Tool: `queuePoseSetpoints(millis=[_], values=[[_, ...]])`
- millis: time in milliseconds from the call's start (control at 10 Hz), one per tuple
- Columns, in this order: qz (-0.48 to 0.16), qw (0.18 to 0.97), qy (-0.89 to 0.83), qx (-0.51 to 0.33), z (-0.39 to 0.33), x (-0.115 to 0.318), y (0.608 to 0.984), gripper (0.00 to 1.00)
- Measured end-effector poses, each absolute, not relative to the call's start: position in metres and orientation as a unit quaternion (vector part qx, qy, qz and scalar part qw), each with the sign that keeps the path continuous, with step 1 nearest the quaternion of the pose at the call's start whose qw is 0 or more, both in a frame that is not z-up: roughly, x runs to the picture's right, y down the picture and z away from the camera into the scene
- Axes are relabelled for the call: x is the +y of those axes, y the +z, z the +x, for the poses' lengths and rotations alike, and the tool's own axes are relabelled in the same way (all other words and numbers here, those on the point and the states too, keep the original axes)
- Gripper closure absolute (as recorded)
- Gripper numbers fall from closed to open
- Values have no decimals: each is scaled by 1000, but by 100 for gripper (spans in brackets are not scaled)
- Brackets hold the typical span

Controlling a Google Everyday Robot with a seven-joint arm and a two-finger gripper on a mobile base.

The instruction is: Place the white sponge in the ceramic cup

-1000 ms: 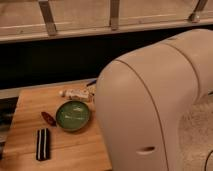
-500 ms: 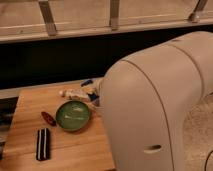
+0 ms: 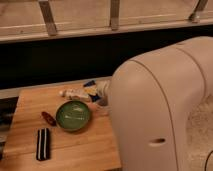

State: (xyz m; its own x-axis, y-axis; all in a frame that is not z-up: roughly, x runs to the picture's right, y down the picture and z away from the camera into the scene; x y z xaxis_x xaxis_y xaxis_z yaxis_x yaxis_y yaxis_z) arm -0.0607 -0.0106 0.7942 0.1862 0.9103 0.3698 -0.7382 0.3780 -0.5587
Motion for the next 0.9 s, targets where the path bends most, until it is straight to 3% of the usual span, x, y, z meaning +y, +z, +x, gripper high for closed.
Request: queuePoseSetpoints(millis=[600,900], values=[[-83,718,556,-411,-34,-40,758,100],[-83,703,572,-413,-26,-31,772,100]])
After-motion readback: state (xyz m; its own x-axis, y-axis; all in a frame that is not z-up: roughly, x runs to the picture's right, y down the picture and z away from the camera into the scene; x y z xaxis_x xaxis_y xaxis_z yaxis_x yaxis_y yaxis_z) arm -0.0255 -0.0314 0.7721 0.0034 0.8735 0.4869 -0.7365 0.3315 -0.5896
